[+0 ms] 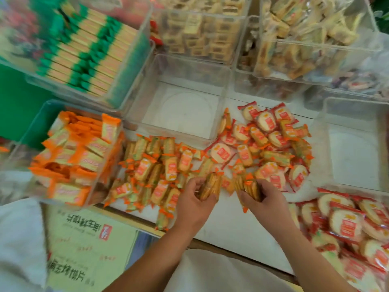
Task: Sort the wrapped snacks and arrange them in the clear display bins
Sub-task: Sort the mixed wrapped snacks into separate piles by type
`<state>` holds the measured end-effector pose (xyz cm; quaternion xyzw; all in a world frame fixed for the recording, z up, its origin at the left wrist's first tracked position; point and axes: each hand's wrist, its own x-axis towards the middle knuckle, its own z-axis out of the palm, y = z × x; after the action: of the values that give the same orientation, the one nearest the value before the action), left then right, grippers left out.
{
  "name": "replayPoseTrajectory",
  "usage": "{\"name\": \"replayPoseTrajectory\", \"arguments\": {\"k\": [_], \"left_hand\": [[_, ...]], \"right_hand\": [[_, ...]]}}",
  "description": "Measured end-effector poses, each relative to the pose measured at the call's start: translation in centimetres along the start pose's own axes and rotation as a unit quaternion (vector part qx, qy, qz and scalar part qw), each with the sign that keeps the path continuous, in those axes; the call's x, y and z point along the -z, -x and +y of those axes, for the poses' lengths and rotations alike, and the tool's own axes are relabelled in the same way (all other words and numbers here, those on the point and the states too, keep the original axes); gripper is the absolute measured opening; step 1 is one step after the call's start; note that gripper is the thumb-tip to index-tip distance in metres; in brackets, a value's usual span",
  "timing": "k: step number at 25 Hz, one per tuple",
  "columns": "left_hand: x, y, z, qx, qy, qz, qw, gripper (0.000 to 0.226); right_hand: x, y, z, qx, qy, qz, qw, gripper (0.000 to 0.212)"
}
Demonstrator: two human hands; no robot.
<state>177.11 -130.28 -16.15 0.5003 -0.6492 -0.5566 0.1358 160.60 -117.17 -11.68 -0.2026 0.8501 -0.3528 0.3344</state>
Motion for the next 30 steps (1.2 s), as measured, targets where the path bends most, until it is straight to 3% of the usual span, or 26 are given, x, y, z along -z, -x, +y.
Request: {"name": "replayPoseTrajectory", "arguments": {"k": [5,10,16,18,22,25,30], "left_hand": [[9.2,-0.9,-3.1,0.064,-0.013,0.072,0.995,0.042],[16.8,-6.9,-0.7,0.010,-0.063,0.140,0.988,0.047],[19.6,-10.9,1.2,-0.092,-0.055,0.144,0.984,0.046],[19.9,-12.0,0.7,-0.110,-0.114,0.113,0.981,0.052],[20.3,-11.0,-0.8,-0.124,-0.227,0.058,0.964,0.056],[21.7,-8.8,-2.1,-0.127,-0.216,0.058,0.966,0.054],[22.1,-7.3,-3.0,-0.107,-0.179,0.061,0.976,0.051]], "right_hand": [[-7.1,2.2,-2.0,-0.029,-0.013,-0.052,0.998,0.016],[-12.3,2.4,-4.2,-0.060,-0.035,-0.064,0.995,0.016],[-16.0,0.7,-6.8,-0.065,-0.027,-0.064,0.996,0.026],[-17.1,-0.1,-8.2,-0.044,0.003,-0.073,0.996,0.029],[-19.2,-1.9,-11.7,-0.008,0.024,-0.078,0.997,0.032],[-20.1,-4.0,-14.8,0.005,0.009,-0.066,0.998,0.029],[-19.5,-7.0,-17.6,-0.017,-0.025,-0.030,0.999,0.049]]}}
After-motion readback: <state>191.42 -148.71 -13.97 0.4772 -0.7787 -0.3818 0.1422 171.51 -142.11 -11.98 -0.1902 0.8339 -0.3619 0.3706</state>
